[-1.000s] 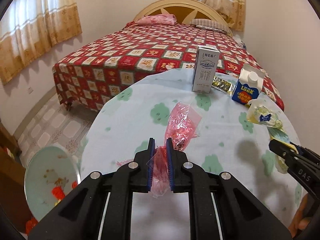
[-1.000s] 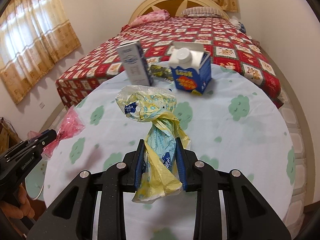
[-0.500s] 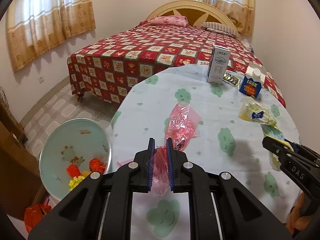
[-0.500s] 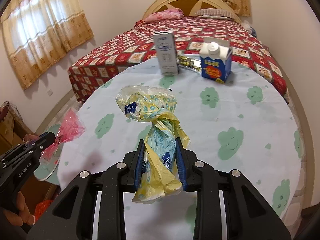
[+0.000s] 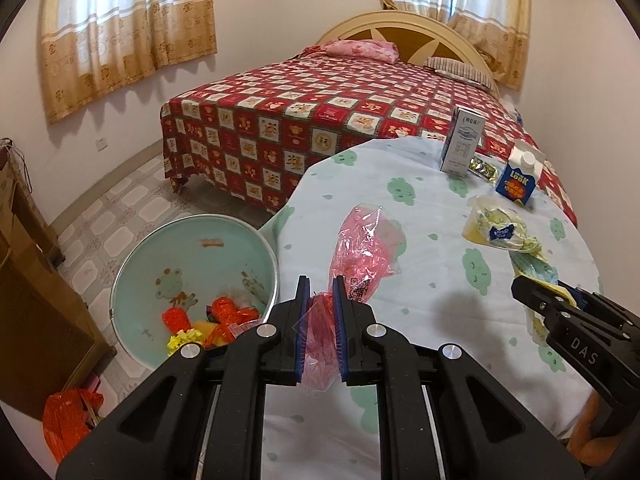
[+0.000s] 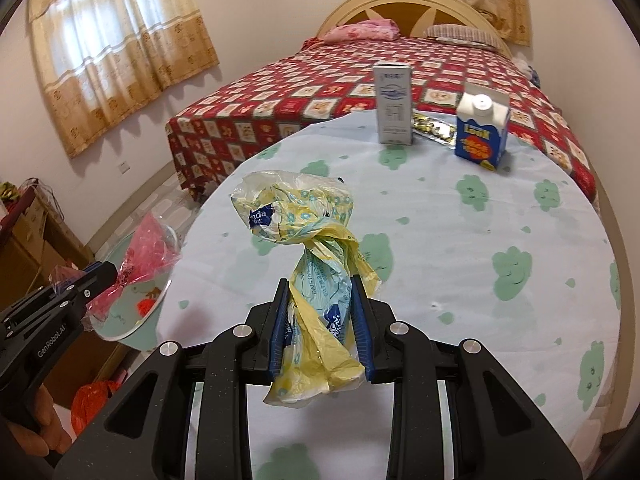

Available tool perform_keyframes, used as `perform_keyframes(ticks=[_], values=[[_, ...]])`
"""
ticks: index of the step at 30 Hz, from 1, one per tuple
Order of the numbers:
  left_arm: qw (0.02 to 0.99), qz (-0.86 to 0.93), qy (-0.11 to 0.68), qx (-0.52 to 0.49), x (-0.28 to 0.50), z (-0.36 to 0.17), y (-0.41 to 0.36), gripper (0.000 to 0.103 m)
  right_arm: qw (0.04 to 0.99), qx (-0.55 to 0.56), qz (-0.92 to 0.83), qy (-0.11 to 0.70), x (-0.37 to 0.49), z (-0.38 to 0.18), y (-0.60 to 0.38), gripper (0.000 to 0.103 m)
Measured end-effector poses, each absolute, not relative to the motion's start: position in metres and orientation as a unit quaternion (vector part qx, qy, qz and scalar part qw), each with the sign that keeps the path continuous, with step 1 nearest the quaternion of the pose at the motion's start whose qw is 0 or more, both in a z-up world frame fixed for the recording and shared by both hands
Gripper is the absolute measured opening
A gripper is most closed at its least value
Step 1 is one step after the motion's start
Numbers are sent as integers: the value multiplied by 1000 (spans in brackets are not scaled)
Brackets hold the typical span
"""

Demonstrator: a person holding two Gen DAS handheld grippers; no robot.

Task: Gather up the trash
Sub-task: 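Carry the pink bag and yellow wrapper bag over the bin with both tools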

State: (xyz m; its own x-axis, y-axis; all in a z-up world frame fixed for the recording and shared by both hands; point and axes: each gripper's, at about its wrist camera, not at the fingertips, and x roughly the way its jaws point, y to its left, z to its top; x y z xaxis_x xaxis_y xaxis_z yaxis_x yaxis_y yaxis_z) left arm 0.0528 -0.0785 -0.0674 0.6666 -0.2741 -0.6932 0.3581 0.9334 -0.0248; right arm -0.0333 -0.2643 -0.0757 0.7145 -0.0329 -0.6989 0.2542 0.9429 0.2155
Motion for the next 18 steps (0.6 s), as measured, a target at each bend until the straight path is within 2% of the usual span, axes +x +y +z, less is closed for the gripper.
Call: perform_keyframes(ticks=[18], values=[[916, -153, 368, 30, 44, -64, -35, 11, 917, 136, -39, 373, -26, -72, -221, 30]])
